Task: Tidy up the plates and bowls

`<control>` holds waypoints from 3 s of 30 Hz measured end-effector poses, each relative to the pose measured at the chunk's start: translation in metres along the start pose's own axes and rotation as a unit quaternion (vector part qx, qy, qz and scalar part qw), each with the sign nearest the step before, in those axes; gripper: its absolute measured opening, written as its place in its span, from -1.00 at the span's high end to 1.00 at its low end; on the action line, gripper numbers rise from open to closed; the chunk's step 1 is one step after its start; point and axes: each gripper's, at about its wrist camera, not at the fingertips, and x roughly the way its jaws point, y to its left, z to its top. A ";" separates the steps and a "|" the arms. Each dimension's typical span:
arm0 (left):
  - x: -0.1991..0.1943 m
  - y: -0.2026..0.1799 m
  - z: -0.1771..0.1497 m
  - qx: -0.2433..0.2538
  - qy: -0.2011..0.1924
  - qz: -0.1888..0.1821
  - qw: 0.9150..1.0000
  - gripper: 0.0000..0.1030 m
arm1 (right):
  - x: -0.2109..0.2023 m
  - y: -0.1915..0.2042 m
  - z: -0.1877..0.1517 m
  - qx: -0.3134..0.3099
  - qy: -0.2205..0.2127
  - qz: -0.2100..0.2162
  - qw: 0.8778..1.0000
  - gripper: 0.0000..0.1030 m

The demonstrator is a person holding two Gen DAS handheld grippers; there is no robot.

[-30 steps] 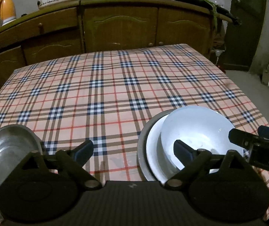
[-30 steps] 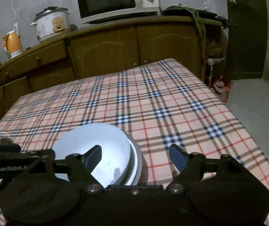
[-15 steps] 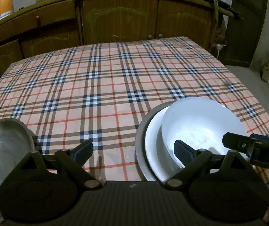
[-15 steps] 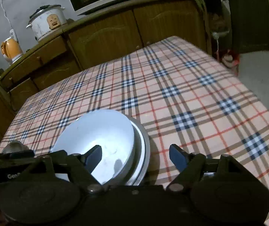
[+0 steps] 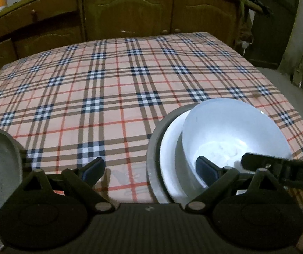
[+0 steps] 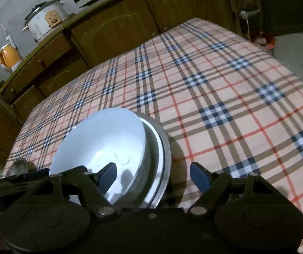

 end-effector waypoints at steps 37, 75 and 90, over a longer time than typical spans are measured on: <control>-0.036 -0.009 0.010 0.019 -0.037 -0.041 0.998 -0.23 | -0.022 0.020 0.007 0.021 -0.008 0.068 0.997 0.00; -0.131 0.042 -0.012 -0.026 -0.097 0.032 0.994 -0.23 | -0.071 0.116 -0.017 -0.055 -0.021 0.143 0.988 0.00; -0.148 0.078 -0.024 -0.047 -0.107 0.056 0.992 -0.23 | -0.062 0.158 -0.030 -0.080 -0.013 0.166 0.983 0.00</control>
